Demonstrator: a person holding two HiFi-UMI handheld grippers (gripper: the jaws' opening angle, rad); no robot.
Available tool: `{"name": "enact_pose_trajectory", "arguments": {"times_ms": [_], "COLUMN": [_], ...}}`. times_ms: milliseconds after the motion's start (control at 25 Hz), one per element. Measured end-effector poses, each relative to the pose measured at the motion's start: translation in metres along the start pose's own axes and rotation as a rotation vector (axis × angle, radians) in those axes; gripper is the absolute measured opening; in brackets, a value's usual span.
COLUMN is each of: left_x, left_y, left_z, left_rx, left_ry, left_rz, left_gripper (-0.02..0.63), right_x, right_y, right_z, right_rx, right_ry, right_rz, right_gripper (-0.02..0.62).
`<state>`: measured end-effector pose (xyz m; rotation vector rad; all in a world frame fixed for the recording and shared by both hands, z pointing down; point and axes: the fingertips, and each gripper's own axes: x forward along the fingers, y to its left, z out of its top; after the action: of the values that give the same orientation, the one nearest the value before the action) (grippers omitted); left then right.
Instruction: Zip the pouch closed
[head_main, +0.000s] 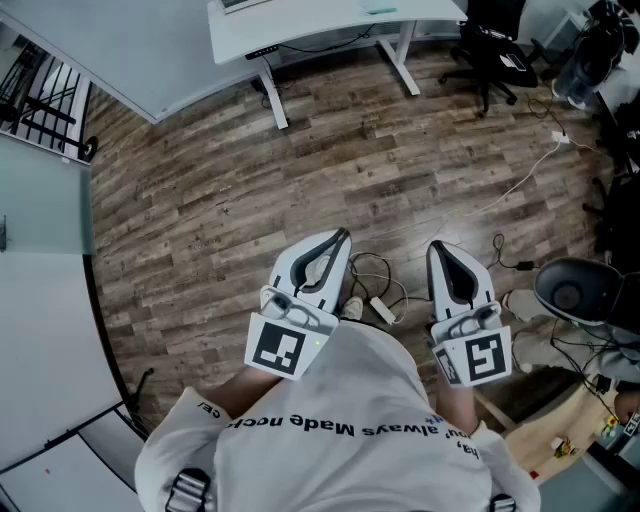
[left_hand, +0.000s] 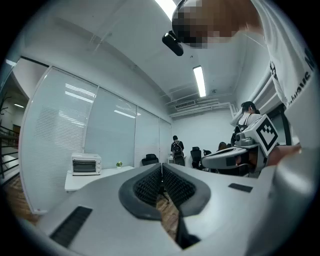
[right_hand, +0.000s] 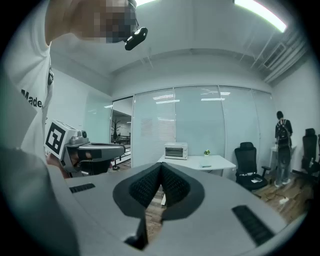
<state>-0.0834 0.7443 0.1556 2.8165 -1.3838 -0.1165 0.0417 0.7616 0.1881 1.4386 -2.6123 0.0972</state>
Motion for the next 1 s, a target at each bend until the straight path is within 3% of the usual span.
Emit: {"name": "enact_pose_trajectory", "arguments": {"times_ms": [320, 720, 1000], "left_x": [0.005, 0.005, 0.02], "left_y": [0.059, 0.164, 0.192], "left_z": [0.003, -0.013, -0.017], "left_rx": [-0.013, -0.013, -0.035], "left_ry": [-0.015, 0.027, 0.028], "left_rz": [0.005, -0.001, -0.01], "left_gripper": [0.023, 0.023, 0.023], "right_x": [0.057, 0.153, 0.181], "right_y": [0.01, 0.041, 0.028], "right_z": [0.013, 0.027, 0.028], "right_rx": [-0.007, 0.009, 0.005], "right_ry": [-0.001, 0.006, 0.02], "right_rz": [-0.005, 0.009, -0.029], "right_gripper": [0.006, 0.006, 0.006]}}
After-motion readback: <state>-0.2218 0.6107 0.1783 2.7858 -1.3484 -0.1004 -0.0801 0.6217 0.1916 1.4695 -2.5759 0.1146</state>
